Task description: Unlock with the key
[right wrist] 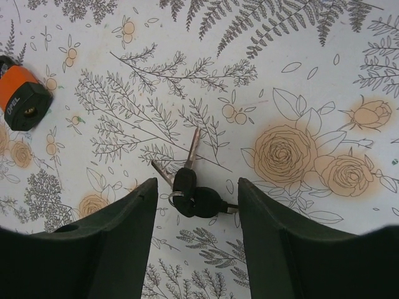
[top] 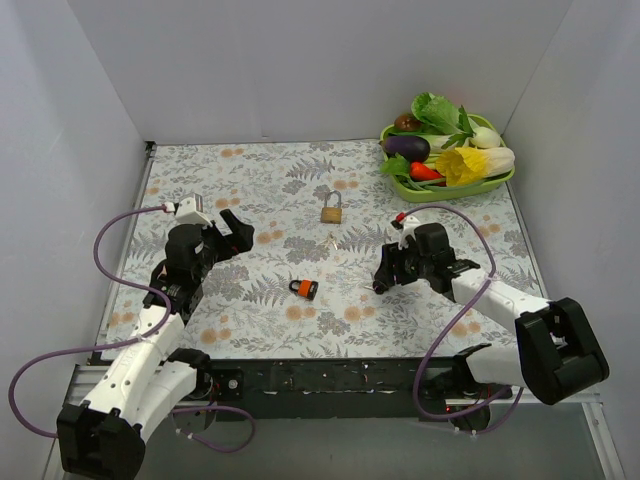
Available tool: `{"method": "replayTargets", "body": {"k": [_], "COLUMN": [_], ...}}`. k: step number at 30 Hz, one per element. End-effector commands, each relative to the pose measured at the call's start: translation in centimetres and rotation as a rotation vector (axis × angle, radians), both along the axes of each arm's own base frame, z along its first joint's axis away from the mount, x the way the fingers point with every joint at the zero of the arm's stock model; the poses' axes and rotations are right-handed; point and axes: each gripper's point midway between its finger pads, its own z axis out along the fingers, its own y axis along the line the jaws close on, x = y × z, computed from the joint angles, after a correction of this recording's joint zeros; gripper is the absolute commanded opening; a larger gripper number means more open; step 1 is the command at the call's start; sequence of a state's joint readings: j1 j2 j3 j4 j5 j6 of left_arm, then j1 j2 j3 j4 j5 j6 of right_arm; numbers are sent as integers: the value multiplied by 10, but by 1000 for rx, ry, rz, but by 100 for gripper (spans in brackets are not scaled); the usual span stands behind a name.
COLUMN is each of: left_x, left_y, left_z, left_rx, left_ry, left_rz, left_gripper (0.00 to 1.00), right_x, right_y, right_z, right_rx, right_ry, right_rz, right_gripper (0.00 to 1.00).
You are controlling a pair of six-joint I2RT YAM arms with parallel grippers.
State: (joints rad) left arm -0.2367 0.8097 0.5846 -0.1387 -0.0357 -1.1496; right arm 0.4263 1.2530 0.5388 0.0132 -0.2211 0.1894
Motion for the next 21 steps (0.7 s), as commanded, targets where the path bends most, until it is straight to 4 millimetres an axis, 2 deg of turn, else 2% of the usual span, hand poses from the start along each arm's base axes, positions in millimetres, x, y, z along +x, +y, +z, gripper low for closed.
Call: {"method": "replayTargets", "body": {"k": [1,9,16,21], "left_x": [0,1,2,3], "left_y": [-1,-2,-1,-1], "left_z": [18,16,13,11], "left_rx": [-12,-15,-12,-9], "left_ry": [-32,-22,-13,-4], "left_rz": [-7,-12,-4,-6], "left_gripper": [98,98,98,98], "right_x": [3,3,-2,2], "right_y": [17,17,26,25], "right_z": [7,-9,-19,-25], "right_rx": [60,5,-29,-79], "right_ry": [-16,13,13,8], "right_rz": [48,46,78,68], "right_gripper": [60,54,50,39]}}
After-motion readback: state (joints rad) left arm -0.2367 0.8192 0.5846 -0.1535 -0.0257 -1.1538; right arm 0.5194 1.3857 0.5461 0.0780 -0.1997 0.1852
